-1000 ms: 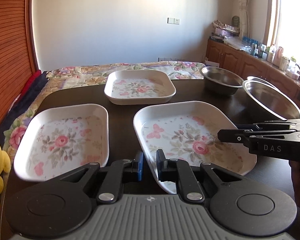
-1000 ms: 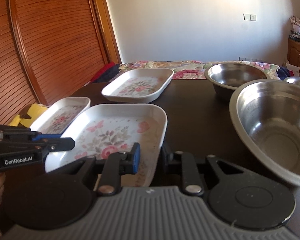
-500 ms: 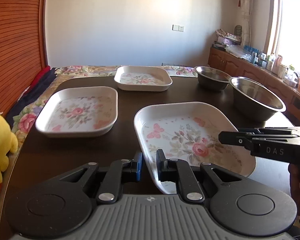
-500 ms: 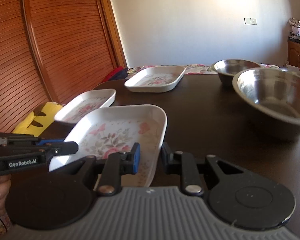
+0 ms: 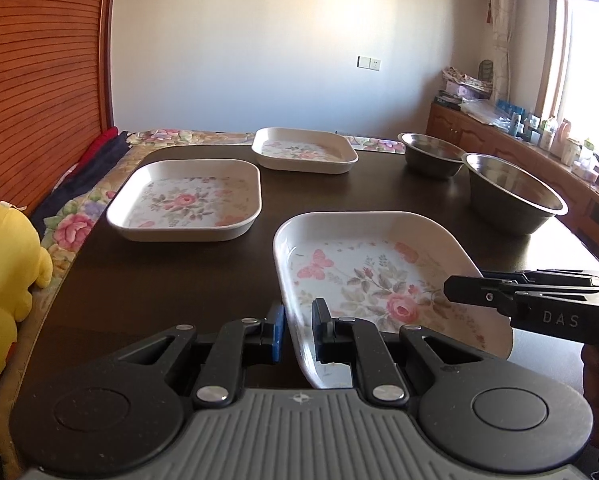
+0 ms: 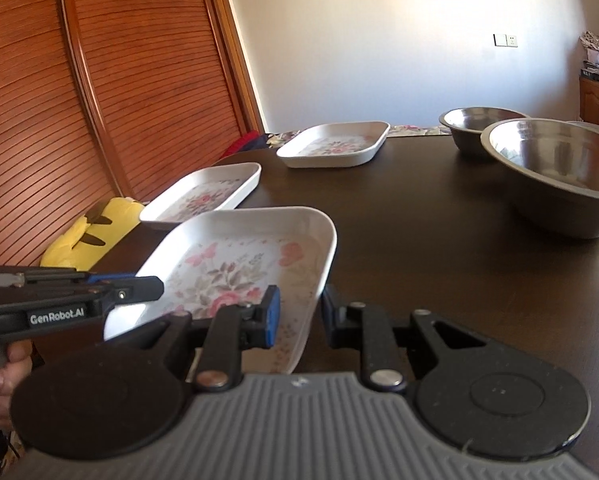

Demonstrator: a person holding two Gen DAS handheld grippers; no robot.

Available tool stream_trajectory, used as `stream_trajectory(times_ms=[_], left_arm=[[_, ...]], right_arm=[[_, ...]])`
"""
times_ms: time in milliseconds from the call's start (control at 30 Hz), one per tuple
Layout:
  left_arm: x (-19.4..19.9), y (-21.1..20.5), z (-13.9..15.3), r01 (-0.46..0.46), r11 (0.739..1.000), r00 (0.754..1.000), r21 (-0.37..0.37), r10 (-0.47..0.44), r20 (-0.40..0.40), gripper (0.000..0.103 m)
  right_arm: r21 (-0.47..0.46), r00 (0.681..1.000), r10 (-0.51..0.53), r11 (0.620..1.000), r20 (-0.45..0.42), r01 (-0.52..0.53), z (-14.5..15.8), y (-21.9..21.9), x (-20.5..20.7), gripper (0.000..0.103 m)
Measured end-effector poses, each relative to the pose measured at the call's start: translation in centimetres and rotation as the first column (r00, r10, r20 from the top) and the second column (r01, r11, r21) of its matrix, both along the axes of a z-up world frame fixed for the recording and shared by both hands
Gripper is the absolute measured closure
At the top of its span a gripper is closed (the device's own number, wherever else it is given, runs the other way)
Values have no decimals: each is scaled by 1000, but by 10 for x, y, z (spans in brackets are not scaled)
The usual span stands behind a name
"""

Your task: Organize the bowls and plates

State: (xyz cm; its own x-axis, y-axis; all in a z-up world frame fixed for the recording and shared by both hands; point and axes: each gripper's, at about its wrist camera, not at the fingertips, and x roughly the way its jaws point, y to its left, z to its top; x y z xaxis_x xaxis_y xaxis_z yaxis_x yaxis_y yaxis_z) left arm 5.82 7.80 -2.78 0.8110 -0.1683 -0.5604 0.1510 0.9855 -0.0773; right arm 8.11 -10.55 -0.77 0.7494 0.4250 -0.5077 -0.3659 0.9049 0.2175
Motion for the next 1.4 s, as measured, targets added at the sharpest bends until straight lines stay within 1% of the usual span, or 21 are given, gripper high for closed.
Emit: stream_trajectory(times_ms=[233,600,967,1033,1067,1133,1233,1300,1400], left_arm=[[-5,2,-4,-4,1000,1000,3,4,-1,88],[0,4,-9,-16,1000,1000,-4,16,-21,88],[1,5,-11,-23,1000,1000,-4,23,-18,88],[0,5,-10,-31,1000,999,-2,31,-13,86],[0,6,-9,-33,999,999,-3,33,-9,83],[-2,8,-7,-38,999,999,-3,38,-4,79],[-4,9,-1,-49,999,999,12,49,18,69],[-6,11,4,-52,999,998,13,52,33,60],[-8,13,11,-52,998,997,16,51,53,51]], right_arm=[[-16,1000,-3,1000,11,3,1,4,-7,78],[-15,1000,0,1000,-18,0,-5,7,-6,78],[-37,1000,-4,999,4,4,-6,9,-8,78],[-44,1000,-10,999,19,10,-4,9,-9,76],[-48,1000,-13,999,28,15,-3,9,-10,74],[-52,999,-22,998,43,25,0,7,-11,72],[-48,997,-33,998,64,36,5,2,-11,70],[-40,996,-38,998,75,41,10,-1,-12,68],[-34,995,-41,998,95,44,18,-4,-13,65]])
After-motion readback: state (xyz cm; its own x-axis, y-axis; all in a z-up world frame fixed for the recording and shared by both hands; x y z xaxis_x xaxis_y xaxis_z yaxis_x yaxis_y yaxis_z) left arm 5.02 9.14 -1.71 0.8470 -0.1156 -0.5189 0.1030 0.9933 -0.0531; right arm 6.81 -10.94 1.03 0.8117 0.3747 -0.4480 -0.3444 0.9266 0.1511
